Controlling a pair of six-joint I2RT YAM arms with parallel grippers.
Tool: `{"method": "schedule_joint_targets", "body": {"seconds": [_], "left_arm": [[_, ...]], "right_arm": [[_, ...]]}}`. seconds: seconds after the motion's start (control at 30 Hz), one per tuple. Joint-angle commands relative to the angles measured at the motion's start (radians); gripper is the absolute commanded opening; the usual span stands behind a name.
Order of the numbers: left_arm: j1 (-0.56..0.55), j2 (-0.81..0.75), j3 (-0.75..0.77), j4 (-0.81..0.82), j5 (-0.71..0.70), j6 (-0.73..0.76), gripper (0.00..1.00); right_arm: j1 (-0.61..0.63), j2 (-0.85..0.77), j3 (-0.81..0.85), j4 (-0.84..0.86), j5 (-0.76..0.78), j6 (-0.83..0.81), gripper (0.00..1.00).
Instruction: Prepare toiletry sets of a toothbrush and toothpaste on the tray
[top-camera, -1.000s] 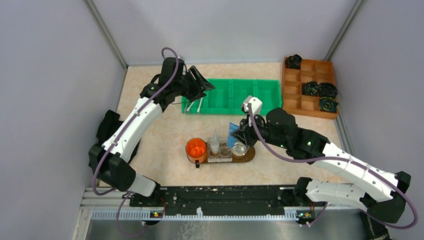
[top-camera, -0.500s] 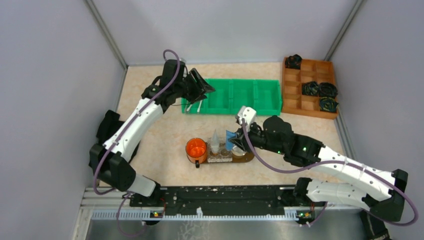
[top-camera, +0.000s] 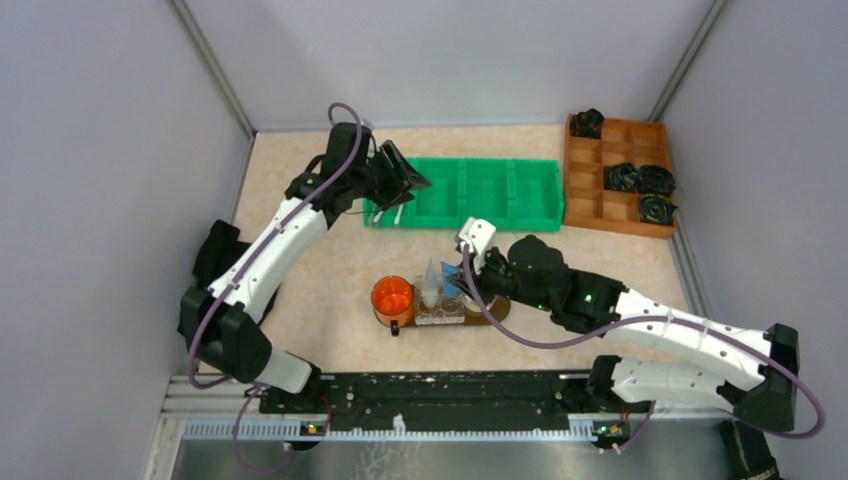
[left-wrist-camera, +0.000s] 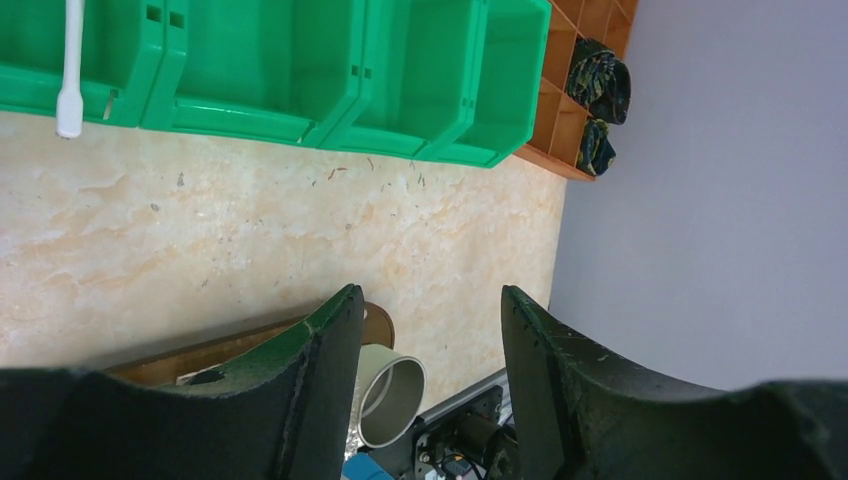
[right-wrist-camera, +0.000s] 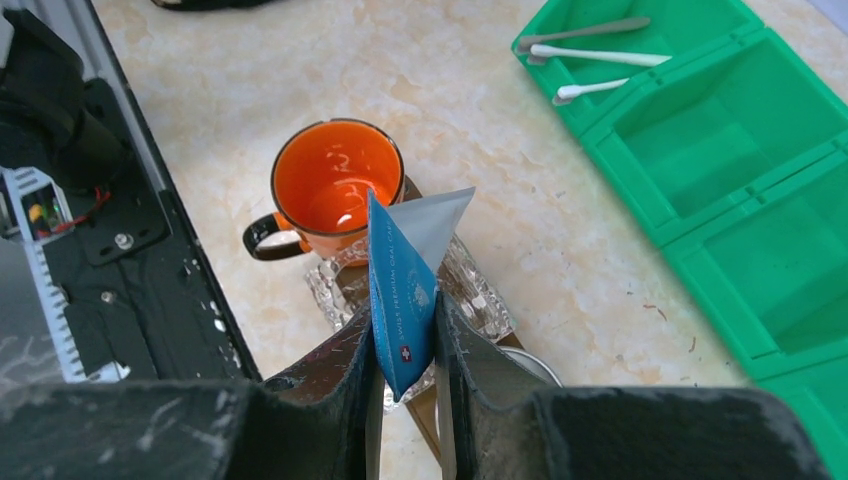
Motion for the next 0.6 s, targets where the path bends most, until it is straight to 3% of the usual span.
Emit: {"method": "schedule_joint_targets", "body": {"seconds": [0.0,0.57], "left_arm": [[0.008,-0.032,-0.02,0.021,0.014,0.018,0.59],[0.012,-0.051,-0.046,0.037,0.033,0.023,0.59]], "right_arm": [[0.028,0.019,-0.018,0.097,0.049,-0.025,0.12],[0.031,0.053,-0.044,0.183,0.098,-0.026,0.12]]}}
